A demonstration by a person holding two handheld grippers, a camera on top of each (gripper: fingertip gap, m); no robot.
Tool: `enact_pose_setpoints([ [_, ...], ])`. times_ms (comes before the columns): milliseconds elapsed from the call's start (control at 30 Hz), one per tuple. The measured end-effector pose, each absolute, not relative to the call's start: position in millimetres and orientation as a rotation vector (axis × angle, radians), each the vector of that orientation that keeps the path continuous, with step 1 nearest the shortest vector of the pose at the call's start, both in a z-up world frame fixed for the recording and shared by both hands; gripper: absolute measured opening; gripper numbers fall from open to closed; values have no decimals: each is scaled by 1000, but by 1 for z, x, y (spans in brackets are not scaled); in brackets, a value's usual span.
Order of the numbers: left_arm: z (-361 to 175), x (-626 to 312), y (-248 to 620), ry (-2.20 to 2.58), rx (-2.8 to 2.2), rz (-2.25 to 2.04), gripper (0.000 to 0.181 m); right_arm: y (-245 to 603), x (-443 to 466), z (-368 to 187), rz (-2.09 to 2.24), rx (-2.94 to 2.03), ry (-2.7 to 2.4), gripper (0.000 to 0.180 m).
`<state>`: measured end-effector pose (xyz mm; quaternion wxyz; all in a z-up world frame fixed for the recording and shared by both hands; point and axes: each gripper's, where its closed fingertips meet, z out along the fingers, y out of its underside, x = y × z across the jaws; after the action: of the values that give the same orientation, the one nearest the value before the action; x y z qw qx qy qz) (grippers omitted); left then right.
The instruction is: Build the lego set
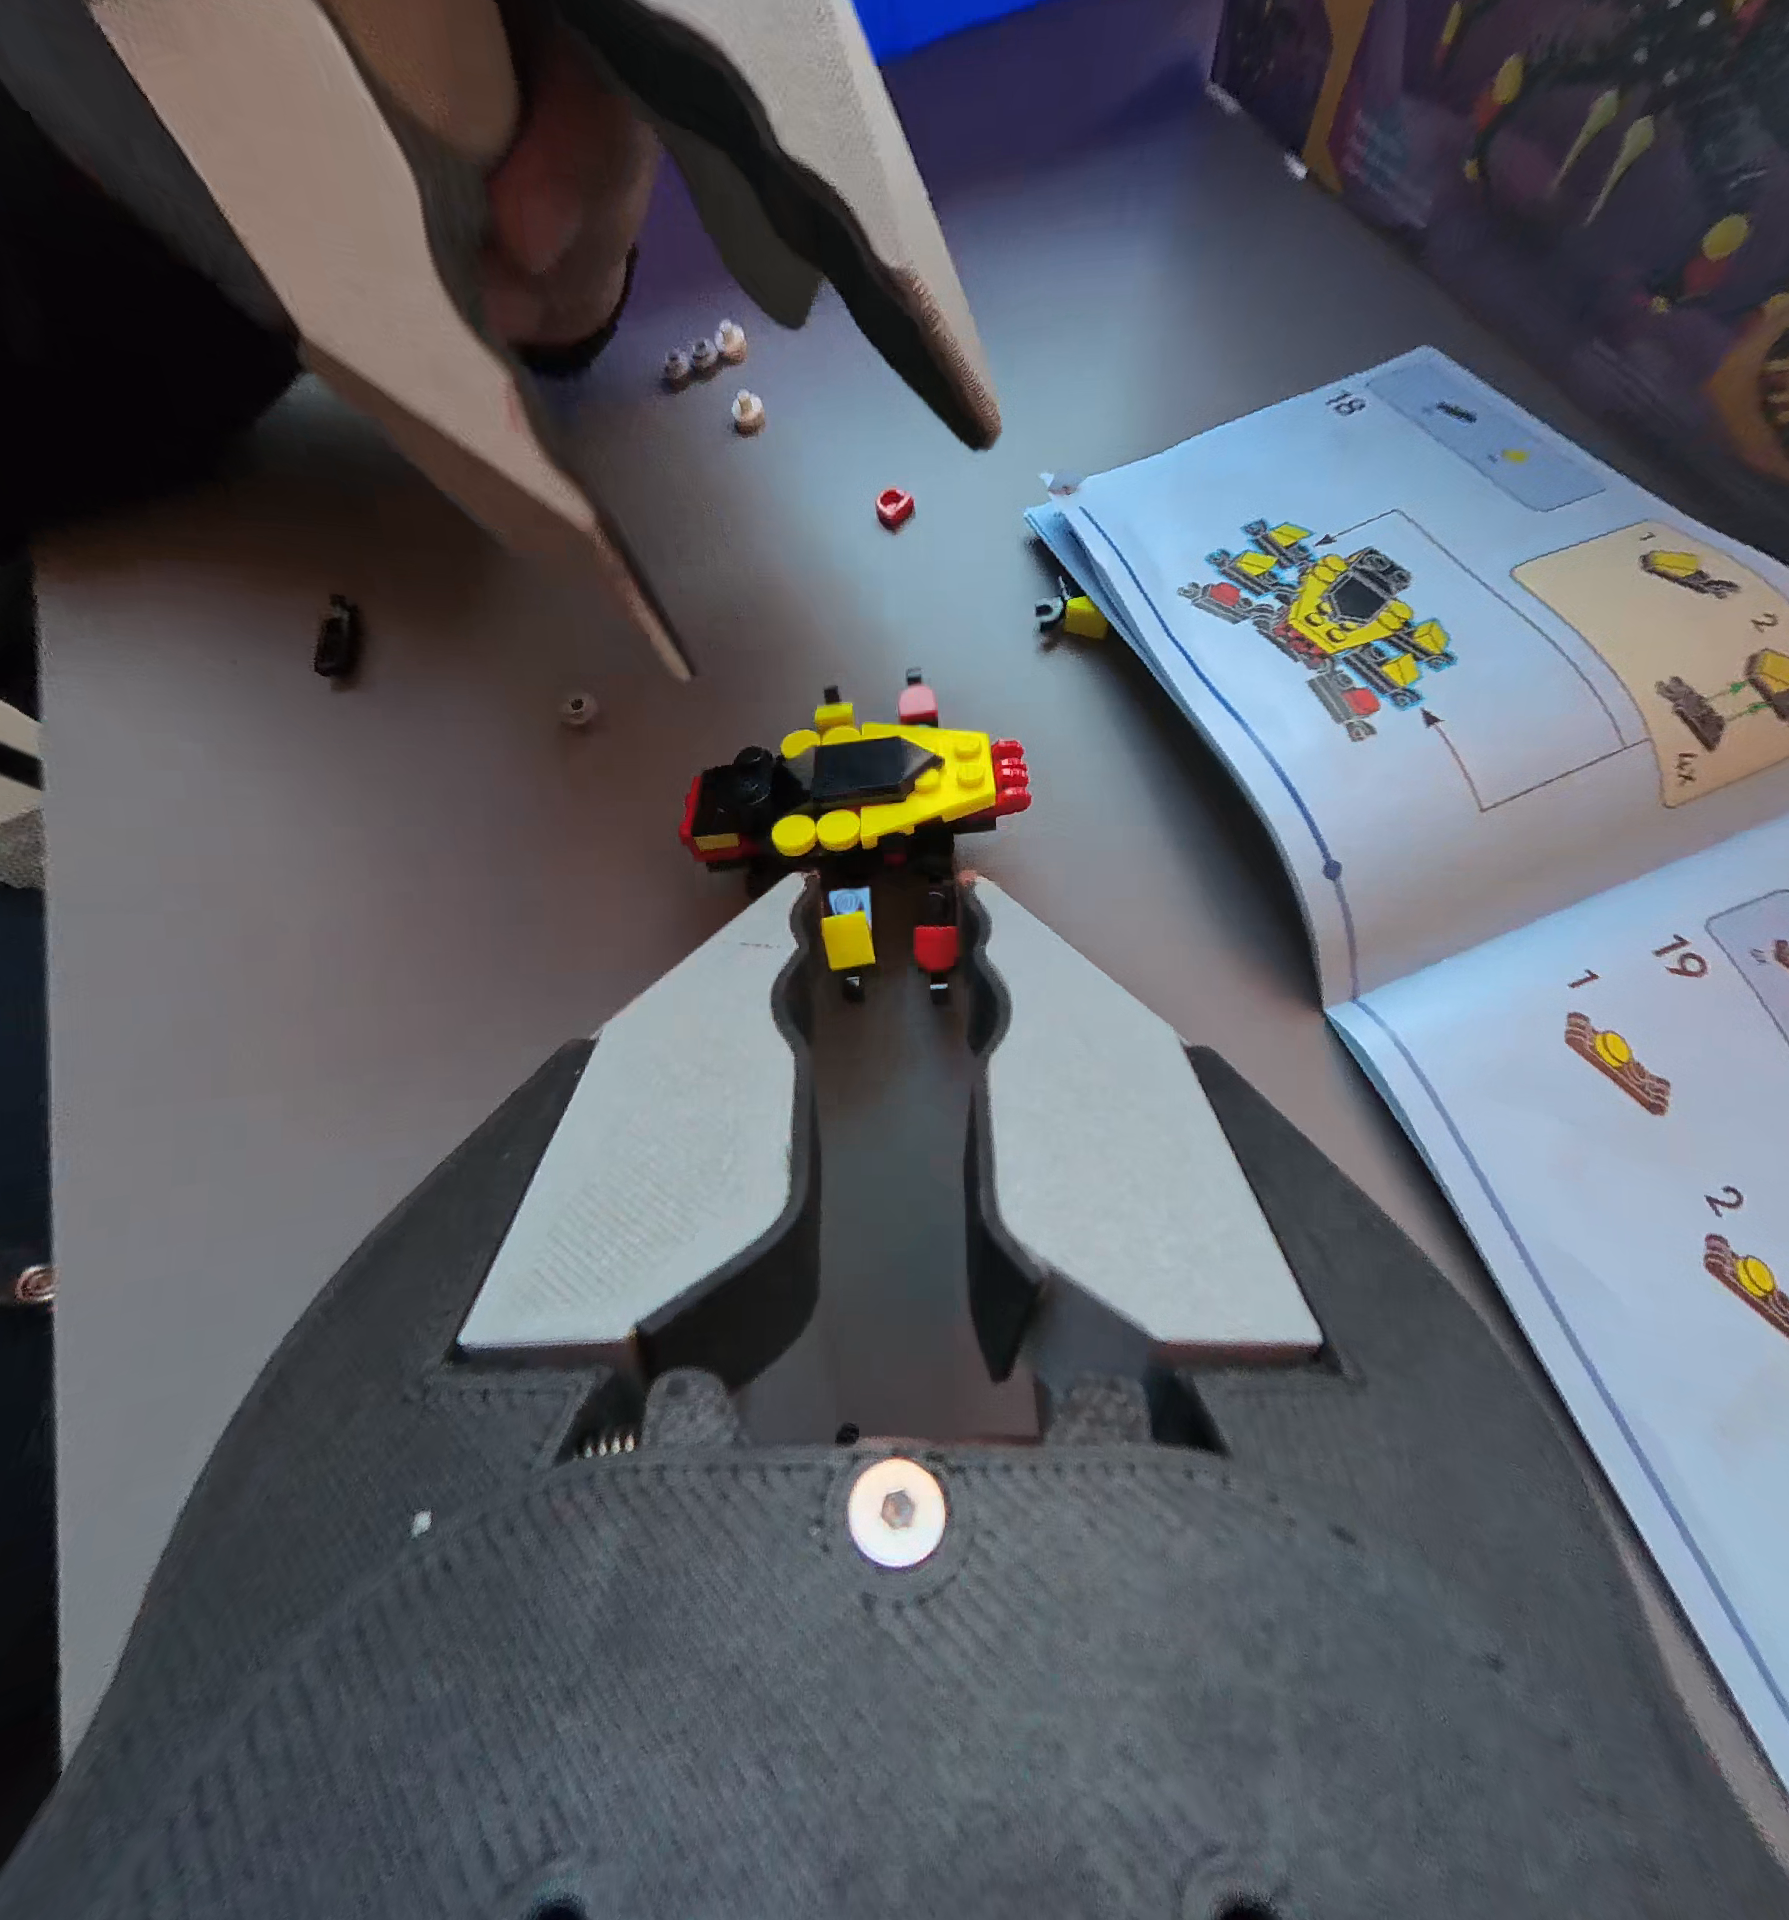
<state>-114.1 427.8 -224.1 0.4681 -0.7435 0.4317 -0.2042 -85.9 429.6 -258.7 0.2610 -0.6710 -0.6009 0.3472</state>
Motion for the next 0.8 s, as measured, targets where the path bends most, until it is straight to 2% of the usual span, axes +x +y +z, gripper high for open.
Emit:
enact_pose_setpoints([
  [33,-224,-109,421,1119,-1787,-495,60,431,-84,-256,970,-1819,-1606,23],
  [300,-248,-91,417,1412,-1575,-3,61,429,-82,-247,1172,-1862,-1511,23],
  [533,-247,-88,427,1505,-1368,408,29,425,-84,-242,1209,-1833,-1515,23],
  [800,-229,-98,433,1379,-1413,360,26,424,-52,-214,1185,-1795,-1451,27],
])
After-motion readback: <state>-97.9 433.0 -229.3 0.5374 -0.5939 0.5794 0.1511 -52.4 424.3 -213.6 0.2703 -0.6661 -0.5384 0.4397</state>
